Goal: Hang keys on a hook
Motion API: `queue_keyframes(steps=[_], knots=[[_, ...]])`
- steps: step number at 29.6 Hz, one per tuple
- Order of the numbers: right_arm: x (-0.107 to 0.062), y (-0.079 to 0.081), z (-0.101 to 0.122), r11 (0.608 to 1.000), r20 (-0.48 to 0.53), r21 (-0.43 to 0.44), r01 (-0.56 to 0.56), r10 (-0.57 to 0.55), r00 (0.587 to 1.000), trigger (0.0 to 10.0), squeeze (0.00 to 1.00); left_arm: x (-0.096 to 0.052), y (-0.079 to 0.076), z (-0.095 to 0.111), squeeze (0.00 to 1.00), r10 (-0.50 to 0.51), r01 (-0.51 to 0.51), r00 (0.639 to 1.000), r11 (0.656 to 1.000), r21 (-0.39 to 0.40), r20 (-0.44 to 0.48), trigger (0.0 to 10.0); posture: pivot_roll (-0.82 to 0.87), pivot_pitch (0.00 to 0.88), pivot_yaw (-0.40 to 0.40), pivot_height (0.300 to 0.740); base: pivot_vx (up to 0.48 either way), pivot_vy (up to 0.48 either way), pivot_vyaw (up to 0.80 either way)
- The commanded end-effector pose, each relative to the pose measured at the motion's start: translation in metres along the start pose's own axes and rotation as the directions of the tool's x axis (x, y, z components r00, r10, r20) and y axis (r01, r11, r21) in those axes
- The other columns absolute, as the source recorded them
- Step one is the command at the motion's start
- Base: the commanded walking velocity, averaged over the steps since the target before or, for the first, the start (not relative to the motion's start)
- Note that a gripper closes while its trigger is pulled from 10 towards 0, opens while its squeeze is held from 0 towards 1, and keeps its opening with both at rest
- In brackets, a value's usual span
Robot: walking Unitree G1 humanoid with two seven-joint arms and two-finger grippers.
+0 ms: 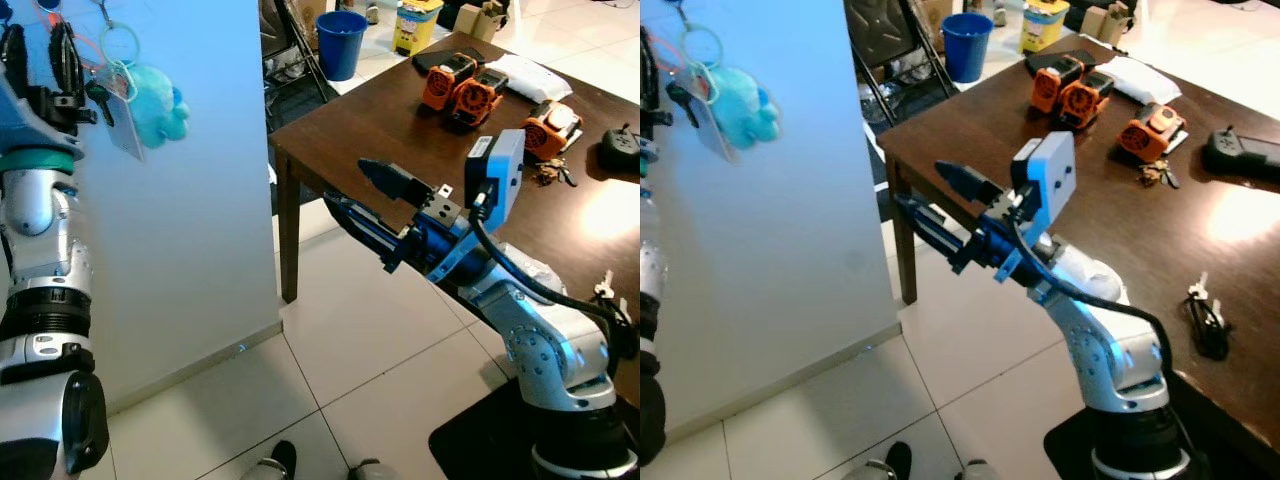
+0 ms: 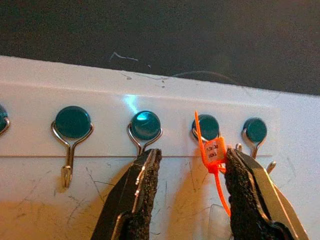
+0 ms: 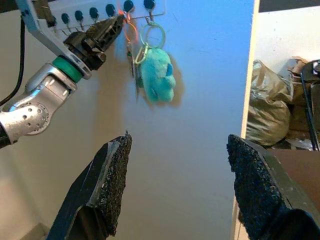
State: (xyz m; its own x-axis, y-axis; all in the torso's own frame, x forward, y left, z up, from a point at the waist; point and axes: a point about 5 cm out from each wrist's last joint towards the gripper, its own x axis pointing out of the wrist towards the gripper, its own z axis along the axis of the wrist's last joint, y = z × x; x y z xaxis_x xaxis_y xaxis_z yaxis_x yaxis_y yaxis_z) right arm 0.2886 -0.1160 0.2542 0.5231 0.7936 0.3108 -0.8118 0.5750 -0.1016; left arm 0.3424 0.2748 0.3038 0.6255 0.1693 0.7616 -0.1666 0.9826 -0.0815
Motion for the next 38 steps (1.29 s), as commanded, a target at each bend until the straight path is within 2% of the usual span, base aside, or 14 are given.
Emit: queue_keyframes(steps=[1, 14, 15, 20, 21, 23, 24, 25, 28, 29, 30, 32, 33, 38], knots=[[0.0, 0.002, -0.001, 1.0, -0.002, 0.011, -0.01, 0.01, 1.0, 10.0, 0.0, 0.011, 0.015, 0.023, 1.0, 0.058, -0.058, 0.993, 0.998, -0.002, 0.101, 10.0, -0.09, 0.128, 0.049, 0.74, 0.0, 0.0, 0.0], [0.0, 0.003, -0.005, 0.999, -0.013, 0.019, -0.028, 0.028, 1.0, 10.0, 0.0, 0.005, 0.026, 0.045, 0.94, -0.153, 0.177, 0.972, 0.976, -0.13, 0.177, 10.0, -0.07, 0.127, 0.046, 0.74, 0.0, 0.0, 0.0], [0.001, 0.003, -0.006, 0.999, -0.015, 0.022, -0.032, 0.032, 0.999, 10.0, 0.0, 0.004, 0.028, 0.046, 0.64, -0.162, 0.187, 0.971, 0.973, -0.136, 0.178, 10.0, -0.07, 0.125, 0.044, 0.74, 0.0, 0.0, 0.0], [0.002, 0.004, -0.007, 0.999, -0.016, 0.025, -0.04, 0.041, 0.999, 10.0, 0.0, 0.002, 0.031, 0.046, 0.47, -0.17, 0.198, 0.97, 0.968, -0.155, 0.175, 10.0, -0.06, 0.119, 0.042, 0.74, 0.0, 0.0, 0.0], [0.003, 0.004, -0.008, 0.999, -0.016, 0.026, -0.044, 0.044, 0.999, 10.0, 0.0, -0.002, 0.024, 0.043, 0.0, -0.248, 0.274, 0.957, 0.94, -0.201, 0.148, 10.0, -0.06, 0.115, 0.043, 0.74, 0.0, 0.0, 0.0], [0.003, 0.004, -0.008, 0.999, -0.016, 0.026, -0.044, 0.044, 0.999, 10.0, 0.0, -0.002, 0.024, 0.043, 0.0, -0.248, 0.274, 0.957, 0.94, -0.201, 0.148, 10.0, -0.06, 0.115, 0.043, 0.74, 0.0, 0.0, 0.0], [0.003, 0.004, -0.008, 0.999, -0.018, 0.027, -0.047, 0.048, 0.999, 10.0, 0.0, -0.01, 0.012, 0.035, 0.0, -0.381, 0.393, 0.919, 0.887, -0.243, 0.098, 10.0, -0.06, 0.114, 0.045, 0.74, 0.0, 0.0, 0.0], [0.003, 0.004, -0.008, 0.999, -0.018, 0.027, -0.047, 0.048, 0.999, 10.0, 0.0, -0.01, 0.012, 0.035, 0.0, -0.381, 0.393, 0.919, 0.887, -0.243, 0.098, 10.0, -0.06, 0.114, 0.045, 0.74, 0.0, 0.0, 0.0], [0.002, 0.006, -0.013, 0.998, -0.029, 0.034, -0.05, 0.051, 0.998, 10.0, 0.0, -0.06, -0.011, 0.019, 0.0, -0.706, 0.638, 0.708, 0.637, -0.433, 0.006, 10.0, -0.06, 0.104, 0.056, 0.74, 0.0, 0.0, 0.0], [0.002, 0.006, -0.013, 0.998, -0.029, 0.034, -0.05, 0.051, 0.998, 10.0, 0.0, -0.06, -0.011, 0.019, 0.0, -0.706, 0.638, 0.708, 0.637, -0.433, 0.006, 10.0, -0.06, 0.104, 0.056, 0.74, 0.0, 0.0, 0.0], [0.002, 0.006, -0.014, 0.998, -0.033, 0.037, -0.047, 0.049, 0.998, 10.0, 0.0, -0.073, -0.016, 0.018, 0.0, -0.76, 0.654, 0.65, 0.56, -0.51, -0.001, 10.0, -0.06, 0.104, 0.056, 0.74, 0.0, 0.0, 0.0], [0.002, 0.006, -0.014, 0.998, -0.033, 0.037, -0.047, 0.049, 0.998, 10.0, 0.0, -0.073, -0.016, 0.018, 0.0, -0.76, 0.654, 0.65, 0.56, -0.51, -0.001, 10.0, -0.06, 0.104, 0.056, 0.74, 0.0, 0.0, 0.0], [-0.004, 0.003, -0.026, 0.998, -0.067, 0.059, -0.023, 0.027, 0.997, 10.0, 0.0, -0.102, -0.028, 0.009, 0.0, -0.842, 0.658, 0.537, 0.451, -0.603, -0.043, 10.0, -0.05, 0.109, 0.06, 0.74, 0.0, 0.0, 0.0], [-0.009, 0.001, -0.035, 0.997, -0.098, 0.072, -0.003, 0.01, 0.995, 10.0, 0.0, -0.115, -0.033, 0.003, 0.0, -0.867, 0.649, 0.492, 0.421, -0.634, -0.073, 10.0, -0.05, 0.109, 0.06, 0.74, 0.0, 0.0, 0.0]])
